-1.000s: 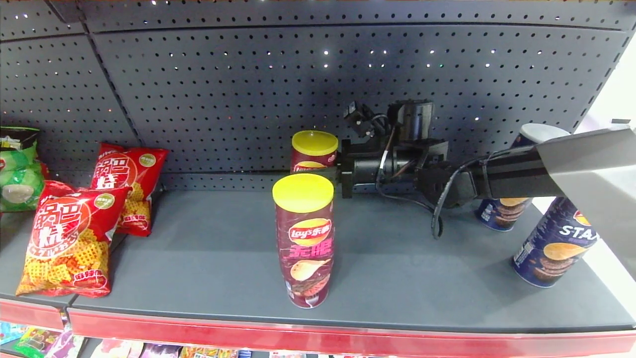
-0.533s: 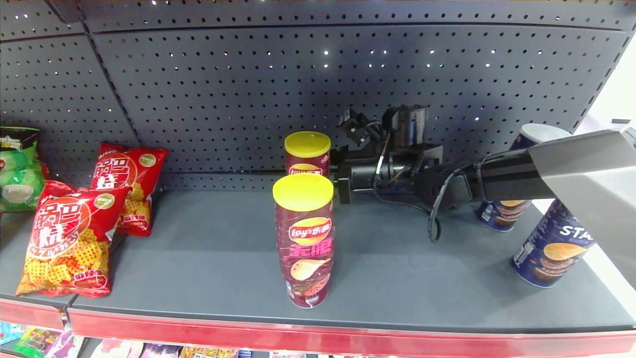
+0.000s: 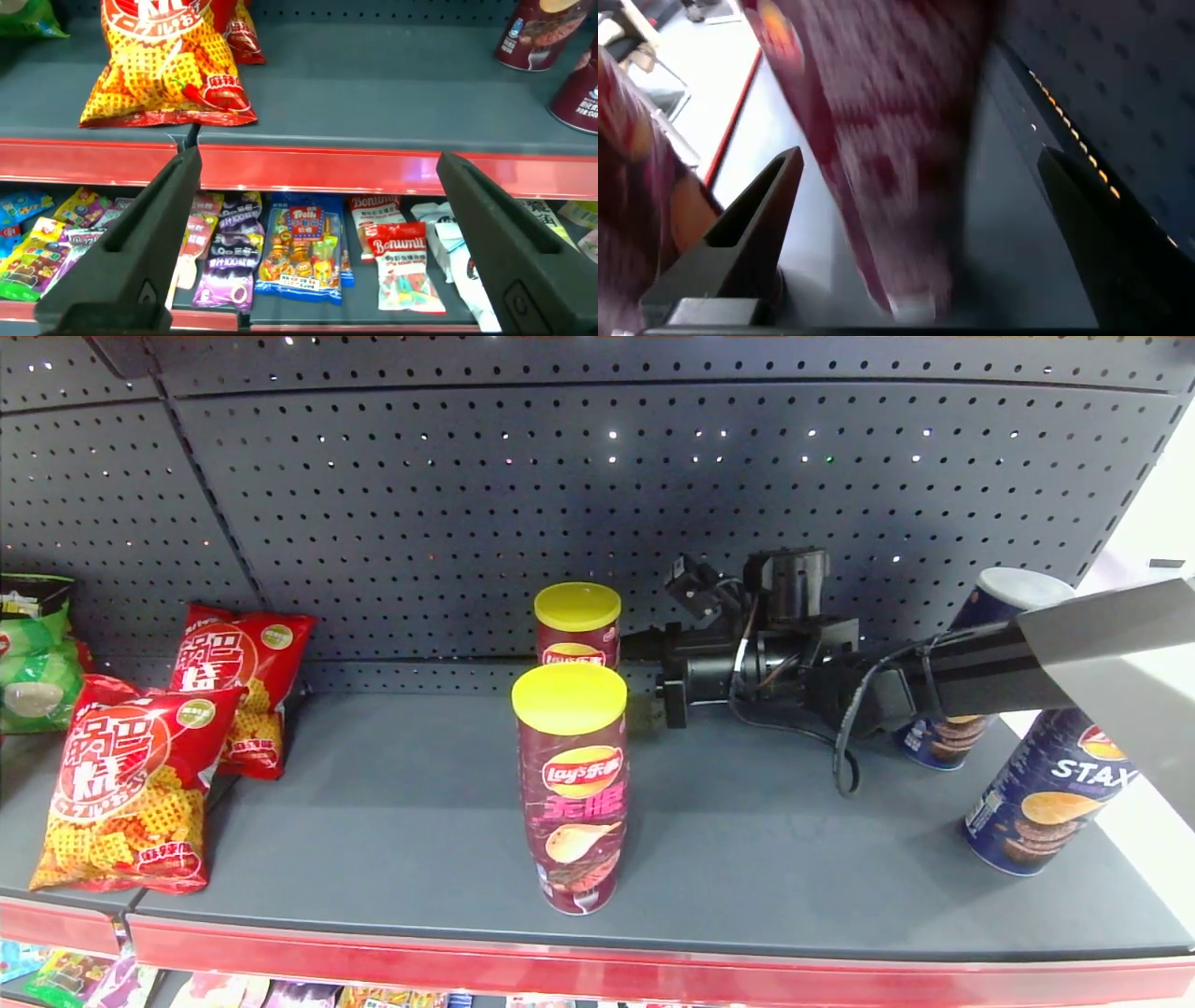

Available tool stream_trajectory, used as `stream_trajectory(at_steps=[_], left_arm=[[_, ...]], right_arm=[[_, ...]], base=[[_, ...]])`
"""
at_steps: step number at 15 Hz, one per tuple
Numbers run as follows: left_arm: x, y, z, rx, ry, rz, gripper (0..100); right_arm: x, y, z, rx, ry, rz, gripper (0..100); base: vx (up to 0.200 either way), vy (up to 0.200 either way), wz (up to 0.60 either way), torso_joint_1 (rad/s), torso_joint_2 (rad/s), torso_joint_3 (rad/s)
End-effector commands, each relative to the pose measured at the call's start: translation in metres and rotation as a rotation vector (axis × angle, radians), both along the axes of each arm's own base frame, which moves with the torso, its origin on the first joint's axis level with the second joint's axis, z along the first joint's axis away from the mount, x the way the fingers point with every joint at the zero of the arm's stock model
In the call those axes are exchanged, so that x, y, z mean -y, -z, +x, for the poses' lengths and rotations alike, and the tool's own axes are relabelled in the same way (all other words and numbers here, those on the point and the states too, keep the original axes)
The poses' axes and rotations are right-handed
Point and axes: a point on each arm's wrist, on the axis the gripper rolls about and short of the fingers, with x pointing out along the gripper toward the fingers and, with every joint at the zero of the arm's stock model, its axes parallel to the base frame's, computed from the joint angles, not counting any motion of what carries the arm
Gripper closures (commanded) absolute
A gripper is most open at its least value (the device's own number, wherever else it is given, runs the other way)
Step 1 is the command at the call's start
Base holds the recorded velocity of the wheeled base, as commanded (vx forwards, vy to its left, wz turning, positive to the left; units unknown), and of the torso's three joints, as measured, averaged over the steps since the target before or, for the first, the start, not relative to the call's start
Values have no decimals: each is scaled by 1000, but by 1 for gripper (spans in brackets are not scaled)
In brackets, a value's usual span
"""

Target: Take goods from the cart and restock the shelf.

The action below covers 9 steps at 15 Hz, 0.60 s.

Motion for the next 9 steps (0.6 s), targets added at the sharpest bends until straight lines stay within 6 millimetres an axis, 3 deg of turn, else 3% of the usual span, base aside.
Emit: stream_trajectory(at_steps=[1,5,9], left_arm=[[0,0,0,-2,0,-1,0],[0,0,0,-2,0,-1,0],[0,0,0,-2,0,-1,0]], right_arm=[[29,-2,-10,-17,46,-19,0],[81,5,-31,-38,122,-63,0],[95,4,-55,-35,107,-73,0]], base=[[0,0,0,0,0,0],[0,0,0,0,0,0],[0,0,0,0,0,0]])
